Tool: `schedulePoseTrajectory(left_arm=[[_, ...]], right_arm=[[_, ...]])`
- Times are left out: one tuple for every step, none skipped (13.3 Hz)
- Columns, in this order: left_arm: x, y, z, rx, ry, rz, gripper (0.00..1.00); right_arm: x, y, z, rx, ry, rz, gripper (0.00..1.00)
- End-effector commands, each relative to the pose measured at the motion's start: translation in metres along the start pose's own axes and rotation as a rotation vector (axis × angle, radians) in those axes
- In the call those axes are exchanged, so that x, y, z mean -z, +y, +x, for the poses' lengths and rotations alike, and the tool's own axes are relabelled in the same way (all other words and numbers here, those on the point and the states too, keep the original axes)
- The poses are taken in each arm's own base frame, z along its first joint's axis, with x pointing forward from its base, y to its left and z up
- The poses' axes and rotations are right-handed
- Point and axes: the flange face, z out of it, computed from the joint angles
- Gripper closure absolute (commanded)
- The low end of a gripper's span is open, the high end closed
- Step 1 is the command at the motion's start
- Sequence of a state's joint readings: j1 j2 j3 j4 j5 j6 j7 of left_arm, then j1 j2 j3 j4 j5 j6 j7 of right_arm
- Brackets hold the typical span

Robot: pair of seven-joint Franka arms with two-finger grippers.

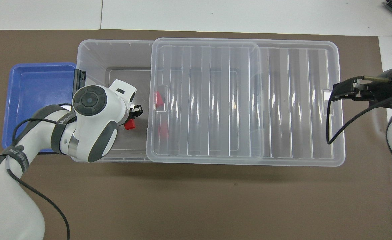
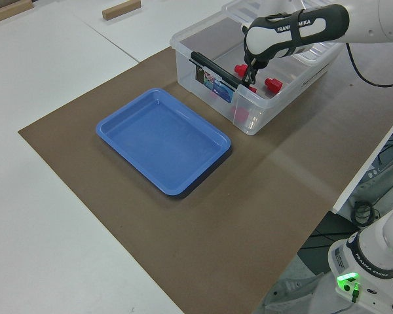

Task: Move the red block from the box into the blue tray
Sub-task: 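Grasp a red block in the box with the left gripper and lift, then lower the red block into the blue tray and open the left gripper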

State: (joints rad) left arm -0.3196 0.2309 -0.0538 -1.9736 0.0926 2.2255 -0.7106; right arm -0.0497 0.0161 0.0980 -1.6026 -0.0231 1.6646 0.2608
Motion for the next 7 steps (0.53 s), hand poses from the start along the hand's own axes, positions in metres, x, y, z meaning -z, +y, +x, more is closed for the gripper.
schedulePoseTrajectory(left_arm=[[0.104, -0.018, 0.028, 0.051, -0.036, 0.066, 1.00], [0.136, -0.033, 0.041, 0.069, -0.065, 0.066, 1.00], [0.170, -0.054, 0.054, 0.048, -0.102, 0.040, 1.00], [0.193, -0.080, 0.066, -0.007, -0.137, 0.018, 1.00], [0.201, -0.113, 0.076, -0.047, -0.160, 0.018, 1.00], [0.215, -0.149, 0.083, -0.086, -0.152, 0.006, 1.00], [0.221, -0.181, 0.090, -0.138, -0.145, -0.007, 1.00]], right_arm=[[0.002, 0.004, 0.001, -0.018, -0.009, -0.001, 0.00], [0.003, 0.004, 0.002, -0.018, -0.003, 0.001, 0.00], [0.002, 0.004, 0.003, -0.019, -0.002, 0.001, 0.00], [0.003, 0.005, 0.003, -0.021, 0.002, 0.003, 0.00], [0.002, 0.005, 0.005, -0.022, 0.011, 0.005, 0.00], [0.002, 0.005, 0.005, -0.021, 0.017, 0.007, 0.00], [0.001, 0.004, 0.006, -0.021, 0.023, 0.010, 0.01]])
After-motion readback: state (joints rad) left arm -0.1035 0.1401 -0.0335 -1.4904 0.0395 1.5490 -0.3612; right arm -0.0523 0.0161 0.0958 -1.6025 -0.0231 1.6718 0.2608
